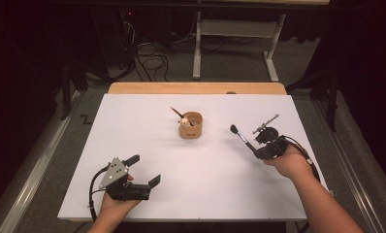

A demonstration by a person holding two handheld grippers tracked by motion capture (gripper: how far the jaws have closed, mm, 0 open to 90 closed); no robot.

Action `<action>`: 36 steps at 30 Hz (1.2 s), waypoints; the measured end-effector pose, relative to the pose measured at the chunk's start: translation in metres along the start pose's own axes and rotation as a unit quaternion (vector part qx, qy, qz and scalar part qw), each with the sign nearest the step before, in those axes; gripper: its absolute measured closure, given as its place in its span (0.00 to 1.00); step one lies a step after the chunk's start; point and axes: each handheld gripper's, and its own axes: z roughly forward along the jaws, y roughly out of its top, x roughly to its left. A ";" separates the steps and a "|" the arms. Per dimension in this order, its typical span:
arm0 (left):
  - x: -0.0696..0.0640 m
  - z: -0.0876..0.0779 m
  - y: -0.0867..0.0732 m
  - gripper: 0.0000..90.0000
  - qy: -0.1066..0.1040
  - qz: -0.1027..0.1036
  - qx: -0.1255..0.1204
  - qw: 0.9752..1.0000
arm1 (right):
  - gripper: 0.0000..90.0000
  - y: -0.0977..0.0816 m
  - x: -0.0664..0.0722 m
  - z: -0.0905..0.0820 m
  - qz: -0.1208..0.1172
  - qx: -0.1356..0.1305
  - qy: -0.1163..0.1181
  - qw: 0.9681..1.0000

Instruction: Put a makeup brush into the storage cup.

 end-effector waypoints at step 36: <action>0.003 0.002 -0.003 0.00 0.005 -0.008 0.005 1.000 | 0.90 -0.062 0.012 0.003 0.062 -0.166 -0.009 0.984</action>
